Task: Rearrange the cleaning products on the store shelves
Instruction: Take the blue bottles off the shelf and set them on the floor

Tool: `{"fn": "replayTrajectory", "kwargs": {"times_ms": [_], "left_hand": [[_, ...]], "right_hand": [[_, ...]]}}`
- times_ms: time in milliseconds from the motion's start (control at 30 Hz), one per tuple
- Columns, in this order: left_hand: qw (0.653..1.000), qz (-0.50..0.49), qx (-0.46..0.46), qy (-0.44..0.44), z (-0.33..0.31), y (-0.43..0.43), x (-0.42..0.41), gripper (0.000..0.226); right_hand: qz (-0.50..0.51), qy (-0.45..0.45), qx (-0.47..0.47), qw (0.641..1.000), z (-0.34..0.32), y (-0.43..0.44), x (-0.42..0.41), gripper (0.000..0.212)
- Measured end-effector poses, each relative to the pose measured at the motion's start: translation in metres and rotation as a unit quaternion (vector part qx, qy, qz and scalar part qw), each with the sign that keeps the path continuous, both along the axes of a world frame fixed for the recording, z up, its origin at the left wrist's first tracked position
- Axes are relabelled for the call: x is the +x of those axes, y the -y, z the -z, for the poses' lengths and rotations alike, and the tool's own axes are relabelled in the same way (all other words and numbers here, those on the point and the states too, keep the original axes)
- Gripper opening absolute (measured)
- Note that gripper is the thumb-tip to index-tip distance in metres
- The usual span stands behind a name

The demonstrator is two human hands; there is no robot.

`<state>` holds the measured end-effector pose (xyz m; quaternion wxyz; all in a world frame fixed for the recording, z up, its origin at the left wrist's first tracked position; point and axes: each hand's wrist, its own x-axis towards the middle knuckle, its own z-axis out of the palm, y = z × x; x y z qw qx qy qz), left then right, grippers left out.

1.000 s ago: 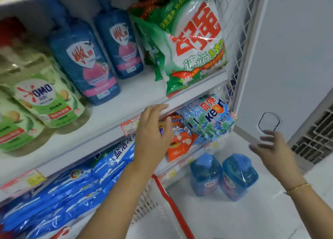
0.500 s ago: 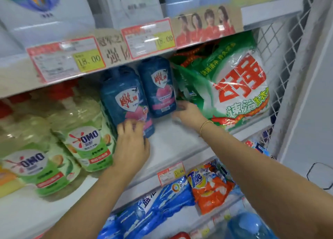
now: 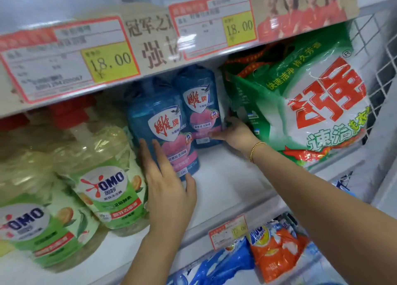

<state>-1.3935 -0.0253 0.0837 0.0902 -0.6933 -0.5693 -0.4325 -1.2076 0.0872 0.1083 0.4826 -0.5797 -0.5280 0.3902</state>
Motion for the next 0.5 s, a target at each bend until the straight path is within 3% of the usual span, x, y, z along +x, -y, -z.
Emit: {"fn": "replayTrajectory", "kwargs": {"times_ms": [33,100,167,367,433,500], "left_hand": [[1.000,0.002,-0.001,0.002,0.001,-0.001,0.001,0.093],[1.000,0.006,0.003,0.000,0.001,-0.001,0.002,0.092],[1.000,0.006,0.007,-0.007,0.001,-0.001,0.001,0.092],[1.000,-0.005,-0.019,-0.024,0.000,0.004,0.003,0.091],[0.999,-0.009,-0.039,-0.035,0.001,0.007,0.004,0.093],[0.997,-0.010,-0.056,-0.049,0.001,0.009,0.002,0.095]], "right_hand": [[-0.005,0.006,0.008,1.000,-0.003,0.001,0.000,0.072],[-0.012,-0.001,0.011,1.000,-0.013,-0.003,-0.002,0.101],[-0.017,-0.022,0.011,1.000,-0.023,-0.008,-0.007,0.113],[0.011,-0.046,0.034,0.998,-0.007,0.005,-0.013,0.080],[-0.001,-0.074,0.025,0.997,-0.004,0.008,-0.013,0.084],[-0.026,-0.098,0.007,0.995,-0.006,0.005,-0.016,0.104]]}}
